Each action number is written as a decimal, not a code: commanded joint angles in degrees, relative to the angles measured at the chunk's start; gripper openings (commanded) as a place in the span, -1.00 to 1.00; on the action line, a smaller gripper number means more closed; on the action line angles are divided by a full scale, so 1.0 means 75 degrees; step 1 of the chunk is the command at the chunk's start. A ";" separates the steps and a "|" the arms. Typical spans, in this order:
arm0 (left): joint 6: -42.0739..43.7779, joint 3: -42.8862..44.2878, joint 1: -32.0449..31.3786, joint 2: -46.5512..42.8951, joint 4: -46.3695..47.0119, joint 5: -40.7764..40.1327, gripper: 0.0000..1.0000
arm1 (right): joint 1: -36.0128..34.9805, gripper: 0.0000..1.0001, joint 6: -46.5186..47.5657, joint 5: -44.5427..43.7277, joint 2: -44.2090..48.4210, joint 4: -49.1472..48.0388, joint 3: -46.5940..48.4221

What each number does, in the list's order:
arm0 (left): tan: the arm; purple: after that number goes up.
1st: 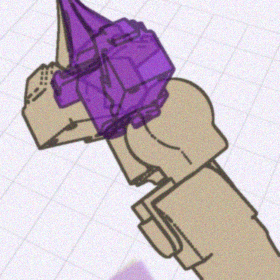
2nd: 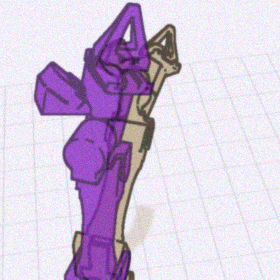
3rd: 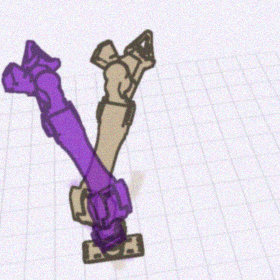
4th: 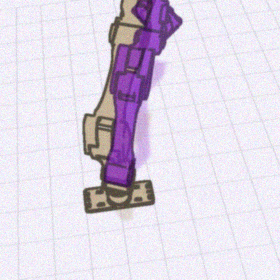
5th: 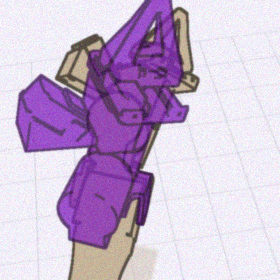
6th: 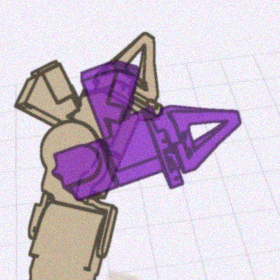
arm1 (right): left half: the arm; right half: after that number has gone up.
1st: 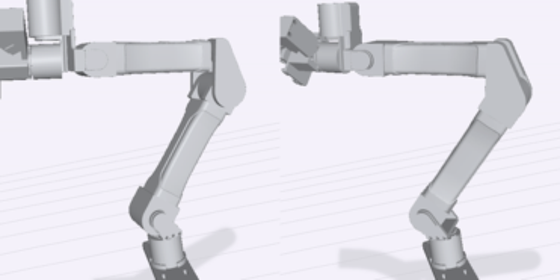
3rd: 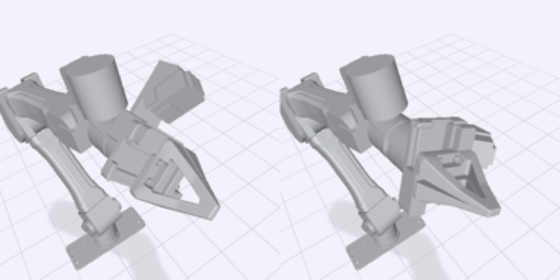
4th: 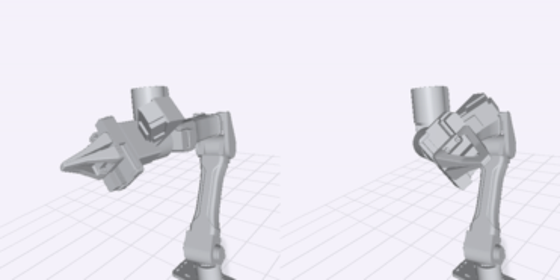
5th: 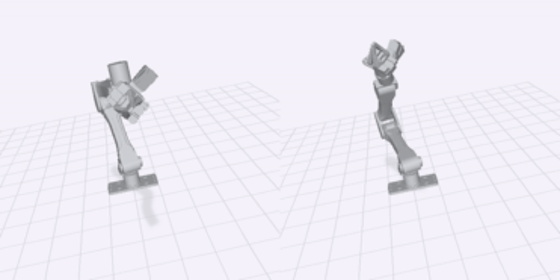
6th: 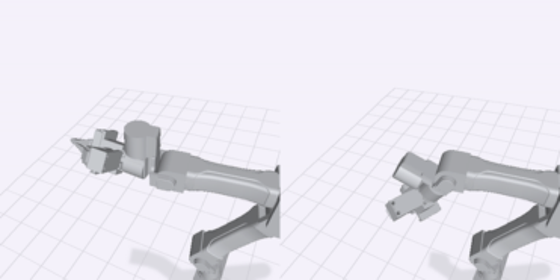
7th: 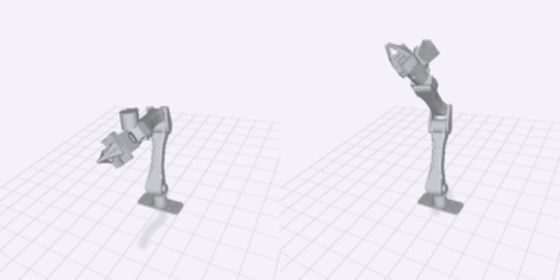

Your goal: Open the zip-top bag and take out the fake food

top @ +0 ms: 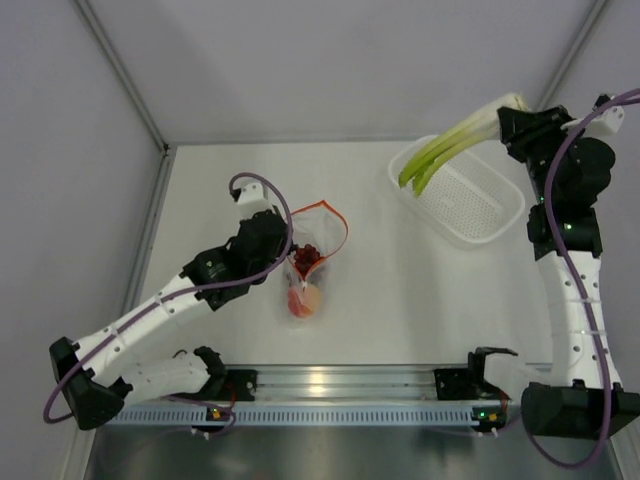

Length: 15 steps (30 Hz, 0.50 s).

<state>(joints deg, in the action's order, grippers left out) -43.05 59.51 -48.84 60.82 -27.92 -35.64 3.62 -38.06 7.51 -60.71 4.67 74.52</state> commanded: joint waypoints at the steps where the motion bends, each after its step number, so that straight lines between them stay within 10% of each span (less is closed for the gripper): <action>1: 0.0220 -0.0001 0.0031 -0.0199 0.0137 0.0519 -1.00 | 0.0349 -1.00 -0.0491 -0.0882 -0.0027 -0.1812 -0.0431; 15: 0.0302 0.0023 0.0031 -0.0632 0.0008 0.1223 -1.00 | 0.0373 -1.00 0.0012 -0.3426 -0.1596 -0.5292 -0.1919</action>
<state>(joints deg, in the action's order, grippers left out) -41.50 59.44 -48.77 58.76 -28.58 -28.18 5.80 -38.65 -12.62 -70.63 -19.97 62.30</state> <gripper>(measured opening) 0.021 0.288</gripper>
